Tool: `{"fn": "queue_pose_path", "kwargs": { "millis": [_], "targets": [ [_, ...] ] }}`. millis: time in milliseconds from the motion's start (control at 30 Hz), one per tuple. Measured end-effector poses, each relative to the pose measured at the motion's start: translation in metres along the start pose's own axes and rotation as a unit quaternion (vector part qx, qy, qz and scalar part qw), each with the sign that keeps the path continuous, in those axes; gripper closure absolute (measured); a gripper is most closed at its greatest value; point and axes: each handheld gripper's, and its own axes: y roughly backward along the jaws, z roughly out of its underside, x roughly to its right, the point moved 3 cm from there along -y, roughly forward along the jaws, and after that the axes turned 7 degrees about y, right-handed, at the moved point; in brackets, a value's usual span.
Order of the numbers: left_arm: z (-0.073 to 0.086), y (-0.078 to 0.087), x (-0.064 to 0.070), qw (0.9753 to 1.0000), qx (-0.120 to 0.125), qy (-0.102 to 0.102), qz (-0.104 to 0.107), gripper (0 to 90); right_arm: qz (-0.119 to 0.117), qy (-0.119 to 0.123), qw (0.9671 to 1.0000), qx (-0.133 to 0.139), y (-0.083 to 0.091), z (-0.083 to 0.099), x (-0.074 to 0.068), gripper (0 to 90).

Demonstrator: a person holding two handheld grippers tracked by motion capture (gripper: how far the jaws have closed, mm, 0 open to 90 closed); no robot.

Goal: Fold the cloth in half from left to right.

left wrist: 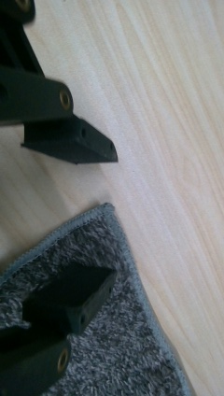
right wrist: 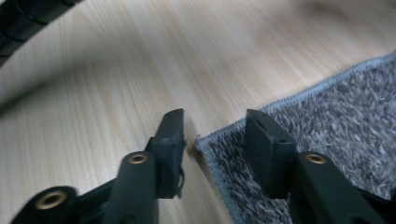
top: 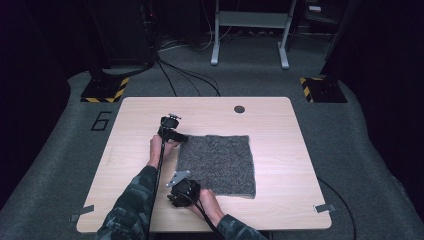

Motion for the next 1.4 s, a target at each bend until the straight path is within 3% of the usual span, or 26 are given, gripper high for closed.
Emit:
{"fn": "queue_pose_path", "kwargs": {
  "millis": [67,267,300,400,600,833,1033,1400],
  "targets": [
    [0.0,0.0,0.001,0.9999,0.002,-0.009,-0.01,44.3,0.003,0.002,1.0,0.006,-0.001,0.0,0.0,63.8],
    [0.0,-0.001,0.006,0.9997,0.01,-0.018,-0.015,55.7,0.003,-0.003,1.0,0.002,0.0,0.001,0.0,72.2],
    [0.001,-0.001,0.008,0.9995,0.014,-0.022,-0.016,61.2,0.008,-0.001,0.9999,0.012,-0.001,0.001,0.0,76.1],
    [0.001,-0.001,0.009,0.9995,0.013,-0.027,-0.012,66.3,0.005,-0.008,0.9999,0.004,0.001,0.001,0.0,80.0],
    [0.001,-0.002,0.014,0.9994,0.014,-0.028,-0.011,84.1,0.005,-0.02,0.9997,0.015,0.001,0.004,0.001,87.6],
    [0.001,0.0,0.016,0.9994,0.011,-0.028,-0.016,87.3,-0.004,-0.028,0.9994,0.02,0.008,0.005,-0.001,88.3],
    [0.0,0.003,0.014,0.9994,0.021,-0.022,-0.013,88.2,0.002,-0.035,0.9983,0.046,0.018,0.002,0.0,88.5],
    [-0.011,0.023,0.013,0.9987,0.03,-0.037,-0.021,89.0,0.01,-0.042,0.9958,0.081,0.037,-0.003,0.005,88.7]
  ]
}}
